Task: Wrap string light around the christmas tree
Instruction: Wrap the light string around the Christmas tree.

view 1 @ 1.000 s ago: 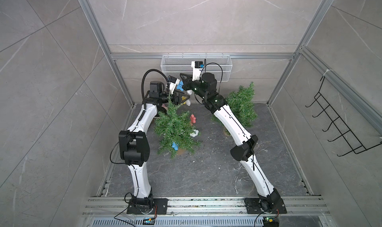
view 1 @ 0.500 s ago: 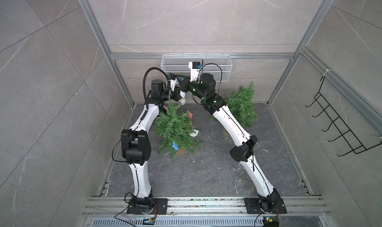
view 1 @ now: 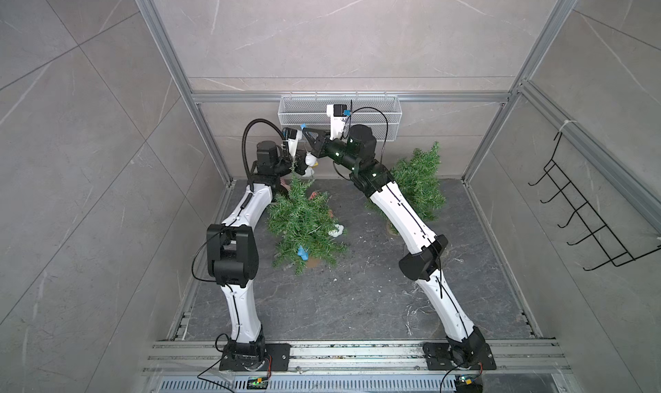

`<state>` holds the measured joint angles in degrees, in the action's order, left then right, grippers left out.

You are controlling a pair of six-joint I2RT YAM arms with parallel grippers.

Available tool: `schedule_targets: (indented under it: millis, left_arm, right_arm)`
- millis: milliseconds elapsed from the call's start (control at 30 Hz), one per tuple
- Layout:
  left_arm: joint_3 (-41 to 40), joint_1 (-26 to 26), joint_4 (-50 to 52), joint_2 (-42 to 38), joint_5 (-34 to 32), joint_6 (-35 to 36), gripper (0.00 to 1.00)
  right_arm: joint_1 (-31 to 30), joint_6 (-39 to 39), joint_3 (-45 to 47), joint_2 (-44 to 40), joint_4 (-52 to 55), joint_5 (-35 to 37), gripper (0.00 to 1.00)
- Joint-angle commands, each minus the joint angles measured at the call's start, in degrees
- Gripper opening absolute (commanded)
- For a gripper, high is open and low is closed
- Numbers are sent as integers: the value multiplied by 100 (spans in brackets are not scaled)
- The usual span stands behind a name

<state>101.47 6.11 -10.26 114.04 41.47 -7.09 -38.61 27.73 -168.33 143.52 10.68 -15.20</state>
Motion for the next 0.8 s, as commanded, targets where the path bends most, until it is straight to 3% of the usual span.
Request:
schedule_targets:
  millis: [0, 167, 267, 467, 767]
  left_arm:
    - [600, -364, -96, -437, -319, -184, 0]
    - [1229, -699, 581, -796, -726, -34, 0]
    - [1549, -841, 1108, -1028, -819, 125, 0]
    - [1765, -874, 2389, -1521, -1448, 723, 0]
    - [1922, -883, 3269, -2052, -2220, 705, 0]
  right_arm:
    - [-41, 88, -191, -337, 198, -351, 13]
    - [-41, -120, -310, -369, 857, -721, 45]
    - [-41, -243, -299, -428, 1176, -811, 55]
    - [-41, -378, -306, -524, 1524, -955, 61]
    - [21, -514, -260, -805, 2162, -1184, 64]
